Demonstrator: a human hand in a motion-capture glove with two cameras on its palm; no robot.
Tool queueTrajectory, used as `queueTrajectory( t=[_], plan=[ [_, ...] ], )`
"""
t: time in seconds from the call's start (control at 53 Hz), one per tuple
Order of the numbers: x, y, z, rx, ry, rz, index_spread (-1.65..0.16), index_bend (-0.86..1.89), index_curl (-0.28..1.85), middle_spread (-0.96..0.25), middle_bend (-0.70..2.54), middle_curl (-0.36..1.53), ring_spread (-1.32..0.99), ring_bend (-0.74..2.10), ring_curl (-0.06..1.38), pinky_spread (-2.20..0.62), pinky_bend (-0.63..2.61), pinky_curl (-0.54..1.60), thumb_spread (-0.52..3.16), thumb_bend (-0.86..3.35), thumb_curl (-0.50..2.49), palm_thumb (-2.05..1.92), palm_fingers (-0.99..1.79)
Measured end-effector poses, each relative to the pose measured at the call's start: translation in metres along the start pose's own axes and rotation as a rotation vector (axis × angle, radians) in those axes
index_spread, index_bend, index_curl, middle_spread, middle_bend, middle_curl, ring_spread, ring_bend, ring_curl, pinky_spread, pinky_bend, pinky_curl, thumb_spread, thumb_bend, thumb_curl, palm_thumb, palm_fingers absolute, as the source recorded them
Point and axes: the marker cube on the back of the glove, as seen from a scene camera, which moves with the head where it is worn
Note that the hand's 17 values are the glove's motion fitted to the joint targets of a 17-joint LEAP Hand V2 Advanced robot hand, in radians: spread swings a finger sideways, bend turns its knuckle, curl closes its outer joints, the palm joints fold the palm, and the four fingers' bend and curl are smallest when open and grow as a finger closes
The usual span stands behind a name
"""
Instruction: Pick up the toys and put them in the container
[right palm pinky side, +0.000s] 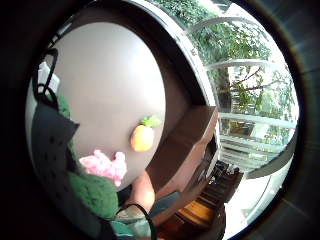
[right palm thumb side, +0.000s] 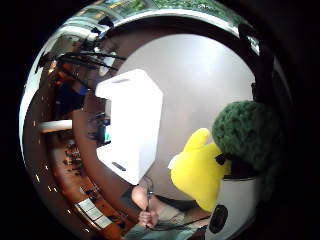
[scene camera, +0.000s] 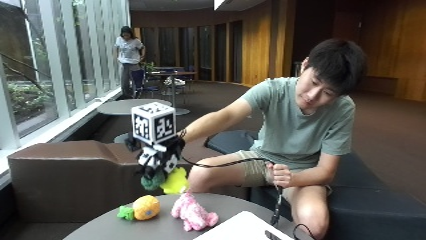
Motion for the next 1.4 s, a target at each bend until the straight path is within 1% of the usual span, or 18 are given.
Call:
queueTrajectory(
  t=[0.208, 0.321, 0.415, 0.547, 0.642, 0.736, 0.755, 0.792, 0.811, 0.83, 0.868, 0.887, 0.906, 0.943, 0.981, 1.057, 1.151, 1.396],
  plan=[
    [-0.041, 0.022, -0.118, 0.216, -0.038, -0.05, -0.41, 0.66, 0.46, -0.45, 1.03, 0.63, -0.43, 1.45, 0.7, -0.37, 1.3, 0.55, 0.91, 0.25, 0.85, 0.68, 0.91],
    [-0.097, 0.029, -0.169, 0.316, -0.081, -0.084, -0.41, 0.74, 0.54, -0.46, 1.07, 0.71, -0.43, 1.49, 0.73, -0.37, 1.34, 0.58, 0.85, 0.24, 0.91, 0.67, 0.86],
    [-0.157, 0.031, -0.179, 0.369, -0.176, -0.132, -0.41, 0.8, 0.61, -0.46, 1.11, 0.77, -0.43, 1.53, 0.75, -0.37, 1.37, 0.6, 0.81, 0.25, 0.97, 0.66, 0.81],
    [-0.2, 0.032, -0.16, 0.39, -0.227, -0.222, -0.41, 0.86, 0.7, -0.45, 1.13, 0.84, -0.43, 1.56, 0.77, -0.37, 1.41, 0.63, 0.75, 0.23, 1.04, 0.62, 0.76],
    [-0.228, 0.018, -0.137, 0.334, -0.185, -0.2, -0.4, 0.87, 0.75, -0.44, 1.11, 0.86, -0.41, 1.56, 0.77, -0.37, 1.44, 0.63, 0.71, 0.19, 1.07, 0.58, 0.72],
    [-0.251, 0.004, -0.111, 0.227, -0.133, -0.163, -0.38, 0.78, 0.79, -0.43, 1.02, 0.86, -0.4, 1.54, 0.77, -0.36, 1.51, 0.65, 0.68, 0.18, 1.09, 0.59, 0.55],
    [-0.254, 0.002, -0.106, 0.201, -0.121, -0.157, -0.38, 0.73, 0.78, -0.43, 0.97, 0.85, -0.4, 1.52, 0.76, -0.36, 1.53, 0.64, 0.68, 0.17, 1.09, 0.59, 0.46],
    [-0.258, 0.001, -0.096, 0.136, -0.1, -0.151, -0.37, 0.68, 0.79, -0.43, 0.93, 0.84, -0.4, 1.52, 0.76, -0.36, 1.56, 0.65, 0.68, 0.16, 1.09, 0.58, 0.41],
    [-0.26, 0.0, -0.09, 0.096, -0.092, -0.152, -0.37, 0.58, 0.76, -0.42, 0.82, 0.81, -0.4, 1.49, 0.75, -0.35, 1.6, 0.64, 0.72, 0.15, 1.08, 0.57, 0.22],
    [-0.261, 0.0, -0.085, 0.047, -0.086, -0.155, -0.36, 0.59, 0.79, -0.42, 0.85, 0.83, -0.4, 1.51, 0.76, -0.35, 1.61, 0.65, 0.71, 0.15, 1.09, 0.58, 0.27],
    [-0.265, -0.002, -0.075, -0.064, -0.077, -0.163, -0.34, 0.45, 0.74, -0.38, 0.67, 0.76, -0.37, 1.5, 0.74, -0.33, 1.58, 0.62, 0.85, 0.08, 1.04, 0.41, 0.03],
    [-0.266, -0.002, -0.071, -0.112, -0.073, -0.166, -0.34, 0.43, 0.74, -0.37, 0.65, 0.75, -0.36, 1.51, 0.73, -0.32, 1.58, 0.62, 0.89, 0.07, 1.03, 0.39, 0.04],
    [-0.268, -0.003, -0.069, -0.149, -0.072, -0.17, -0.33, 0.36, 0.7, -0.32, 0.54, 0.72, -0.34, 1.41, 0.7, -0.29, 1.56, 0.61, 0.94, 0.06, 1.0, 0.36, -0.24],
    [-0.269, -0.003, -0.067, -0.185, -0.071, -0.176, -0.31, 0.25, 0.64, -0.23, 0.43, 0.67, -0.26, 1.2, 0.65, -0.21, 1.53, 0.59, 1.02, 0.02, 0.94, 0.3, -0.5],
    [-0.267, -0.002, -0.067, -0.179, -0.073, -0.18, -0.3, 0.16, 0.6, -0.16, 0.33, 0.63, -0.2, 1.01, 0.61, -0.15, 1.5, 0.56, 1.07, -0.02, 0.88, 0.23, -0.59],
    [-0.257, 0.002, -0.075, -0.127, -0.08, -0.18, -0.29, 0.07, 0.5, -0.07, 0.17, 0.56, -0.11, 0.76, 0.52, -0.07, 1.43, 0.51, 1.16, -0.04, 0.79, 0.15, -0.54],
    [-0.242, 0.009, -0.088, -0.115, -0.073, -0.164, -0.28, 0.05, 0.42, -0.02, 0.11, 0.49, -0.03, 0.59, 0.44, -0.01, 1.34, 0.47, 1.22, -0.03, 0.71, 0.11, -0.46],
    [-0.163, 0.038, -0.153, -0.049, -0.053, -0.075, -0.27, 0.04, 0.28, 0.03, 0.08, 0.36, 0.06, 0.41, 0.36, 0.06, 1.21, 0.4, 1.29, -0.02, 0.55, 0.04, -0.38]
  ],
)
